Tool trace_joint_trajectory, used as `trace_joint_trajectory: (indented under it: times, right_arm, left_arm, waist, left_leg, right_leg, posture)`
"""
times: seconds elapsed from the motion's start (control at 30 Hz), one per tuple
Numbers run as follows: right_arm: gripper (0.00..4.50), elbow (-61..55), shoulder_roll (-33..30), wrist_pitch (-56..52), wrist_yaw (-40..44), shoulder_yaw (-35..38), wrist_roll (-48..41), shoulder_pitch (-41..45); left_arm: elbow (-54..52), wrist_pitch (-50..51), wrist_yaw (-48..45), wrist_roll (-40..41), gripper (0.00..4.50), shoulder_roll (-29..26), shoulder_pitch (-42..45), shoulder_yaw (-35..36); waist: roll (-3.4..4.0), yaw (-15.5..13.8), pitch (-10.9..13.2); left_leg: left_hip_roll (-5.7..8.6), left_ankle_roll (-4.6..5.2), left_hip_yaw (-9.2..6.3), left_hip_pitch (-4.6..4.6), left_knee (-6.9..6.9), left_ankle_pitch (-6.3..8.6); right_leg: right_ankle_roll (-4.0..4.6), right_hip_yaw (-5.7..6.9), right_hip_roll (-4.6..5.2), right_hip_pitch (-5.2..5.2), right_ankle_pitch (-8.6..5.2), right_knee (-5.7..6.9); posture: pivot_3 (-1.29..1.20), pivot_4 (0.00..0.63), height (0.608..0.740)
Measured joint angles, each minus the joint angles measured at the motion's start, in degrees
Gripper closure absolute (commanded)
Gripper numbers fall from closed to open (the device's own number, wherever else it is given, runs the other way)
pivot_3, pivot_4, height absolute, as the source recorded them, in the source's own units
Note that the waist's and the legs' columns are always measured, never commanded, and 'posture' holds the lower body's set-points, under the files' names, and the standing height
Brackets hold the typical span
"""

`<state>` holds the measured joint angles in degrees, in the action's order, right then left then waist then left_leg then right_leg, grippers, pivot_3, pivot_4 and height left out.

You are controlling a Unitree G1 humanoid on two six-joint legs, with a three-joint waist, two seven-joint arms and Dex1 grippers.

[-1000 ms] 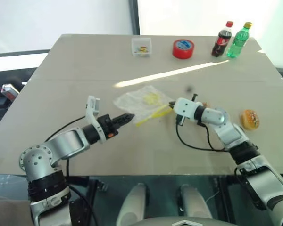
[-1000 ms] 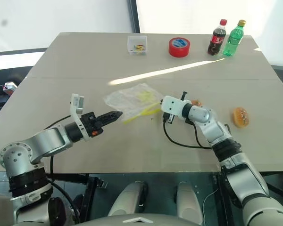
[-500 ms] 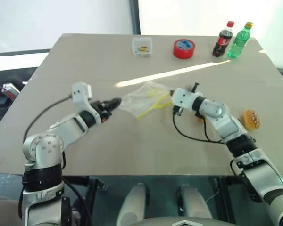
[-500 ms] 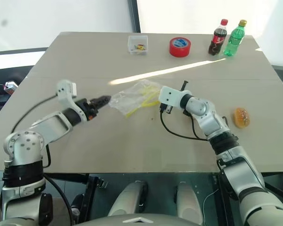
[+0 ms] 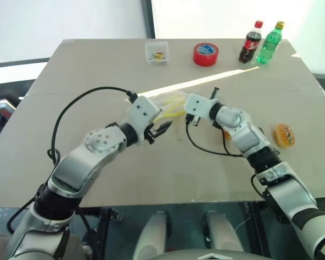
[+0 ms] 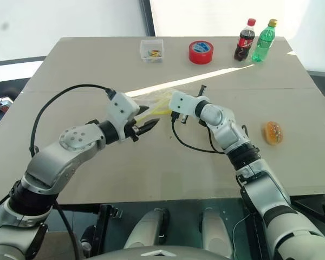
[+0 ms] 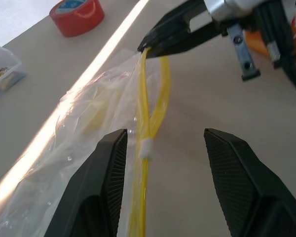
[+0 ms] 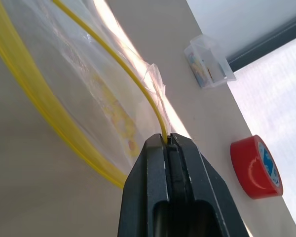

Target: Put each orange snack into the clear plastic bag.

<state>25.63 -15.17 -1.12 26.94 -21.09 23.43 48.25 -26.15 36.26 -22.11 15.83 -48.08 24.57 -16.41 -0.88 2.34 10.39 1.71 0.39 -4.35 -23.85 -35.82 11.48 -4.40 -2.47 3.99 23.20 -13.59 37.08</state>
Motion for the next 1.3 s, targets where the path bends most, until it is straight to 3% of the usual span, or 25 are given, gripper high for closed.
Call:
trace_joint_trajectory:
  times: [0.07, 0.27, 0.63, 0.67, 0.87, 1.17, 1.3]
  right_arm:
    - [4.50, 0.16, 0.36, 0.00, -0.13, 0.00, 0.12, 0.01]
    - [4.50, 0.46, 1.22, 0.14, -0.38, -0.10, 0.43, 0.23]
    - [4.50, 1.48, 2.13, 0.18, -0.66, -0.18, 0.85, 0.40]
    - [4.50, 1.48, 2.14, 0.18, -0.66, -0.25, 0.85, 0.40]
    - [4.50, 1.48, 2.12, 0.17, -0.65, -0.26, 0.85, 0.40]
    - [4.50, 1.39, 2.11, 0.27, -0.12, -0.47, 0.80, 0.39]
    - [3.12, 0.69, 0.92, -0.17, 0.32, -0.48, 0.89, 0.38]
  left_arm:
    - [0.82, -2.46, -1.63, -5.89, 1.90, -1.53, -0.21, -2.53]
    - [2.41, -3.96, -2.73, -11.83, 1.90, 0.15, -0.78, -2.76]
    - [2.40, -4.37, -5.53, -16.00, 1.90, 2.60, -2.96, -1.31]
    - [2.40, -4.54, -5.74, -16.41, 2.41, 2.75, -3.04, -1.08]
    - [2.63, -5.37, -7.05, -18.05, 4.40, 3.29, -3.82, 0.40]
    - [5.08, -7.61, -7.79, -21.17, 4.40, 3.35, -4.12, 0.86]
    - [6.24, -8.20, -7.81, -22.16, 4.50, 3.73, -4.34, 1.12]
  waist:
    - [0.01, 0.01, 0.01]
    - [0.01, 0.02, 0.01]
    - [0.01, 0.06, 0.01]
    - [0.01, 0.06, 0.01]
    - [0.01, 0.07, 0.01]
    - [0.01, 0.09, 0.01]
    - [0.01, 0.09, 0.01]
  left_leg:
    - [0.00, 0.02, 0.01, 0.00, 0.00, 0.01]
    - [-0.01, 0.04, 0.00, 0.00, 0.00, 0.02]
    - [-0.01, 0.04, -0.02, 0.00, -0.02, 0.02]
    - [-0.01, 0.04, -0.02, 0.00, -0.03, 0.02]
    - [-0.01, 0.04, -0.04, 0.01, -0.07, 0.02]
    - [-0.01, 0.03, -0.04, 0.01, -0.20, 0.01]
    - [-0.01, 0.03, -0.04, 0.01, -0.25, 0.00]
  right_leg:
    - [0.00, 0.00, 0.00, 0.01, 0.00, 0.00]
    - [0.00, 0.00, 0.00, 0.02, 0.00, 0.03]
    - [0.00, -0.01, 0.00, 0.05, 0.00, 0.15]
    - [0.00, -0.01, 0.00, 0.05, 0.00, 0.16]
    - [0.00, -0.03, 0.00, 0.10, 0.00, 0.30]
    - [0.00, -0.15, 0.00, 0.25, -0.01, 0.64]
    - [0.00, -0.16, -0.01, 0.26, -0.01, 0.70]
  posture:
    - [0.00, 0.150, 0.740]
    - [0.00, 0.150, 0.740]
    - [0.00, 0.150, 0.740]
    - [0.00, 0.150, 0.740]
    - [0.00, 0.150, 0.740]
    - [0.00, 0.150, 0.740]
    - [0.00, 0.150, 0.740]
